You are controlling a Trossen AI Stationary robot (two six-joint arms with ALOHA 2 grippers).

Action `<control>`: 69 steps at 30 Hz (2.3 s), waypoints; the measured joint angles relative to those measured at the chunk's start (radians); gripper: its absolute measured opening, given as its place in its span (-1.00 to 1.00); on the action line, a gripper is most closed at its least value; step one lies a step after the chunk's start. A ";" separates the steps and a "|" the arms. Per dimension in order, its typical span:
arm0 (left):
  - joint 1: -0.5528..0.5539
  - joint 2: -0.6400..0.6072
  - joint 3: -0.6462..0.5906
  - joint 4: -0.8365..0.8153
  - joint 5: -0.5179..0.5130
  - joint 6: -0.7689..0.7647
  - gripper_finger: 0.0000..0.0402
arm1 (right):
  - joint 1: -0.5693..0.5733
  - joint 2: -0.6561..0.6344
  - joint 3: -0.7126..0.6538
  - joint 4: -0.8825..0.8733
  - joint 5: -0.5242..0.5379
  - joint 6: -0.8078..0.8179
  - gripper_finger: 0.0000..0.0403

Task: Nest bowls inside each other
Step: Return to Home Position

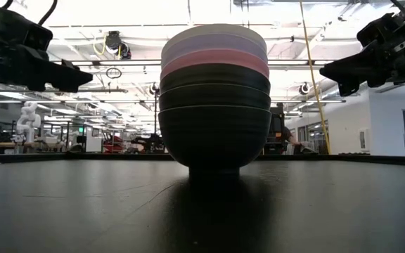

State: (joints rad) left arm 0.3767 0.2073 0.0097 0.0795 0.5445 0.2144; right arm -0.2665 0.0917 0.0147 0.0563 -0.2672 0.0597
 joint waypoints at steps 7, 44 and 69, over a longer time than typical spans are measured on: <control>0.000 0.001 0.000 -0.002 -0.070 -0.045 0.14 | 0.000 0.000 0.000 0.000 0.000 0.000 -0.66; 0.000 0.002 0.001 -0.001 -0.081 -0.070 0.14 | 0.000 0.000 0.000 0.000 0.002 0.034 -0.66; 0.000 0.002 0.001 -0.001 -0.081 -0.070 0.14 | 0.000 0.000 0.000 0.000 0.002 0.033 -0.66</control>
State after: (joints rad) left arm 0.3767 0.2092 0.0109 0.0784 0.4634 0.1440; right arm -0.2665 0.0917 0.0147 0.0566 -0.2649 0.0929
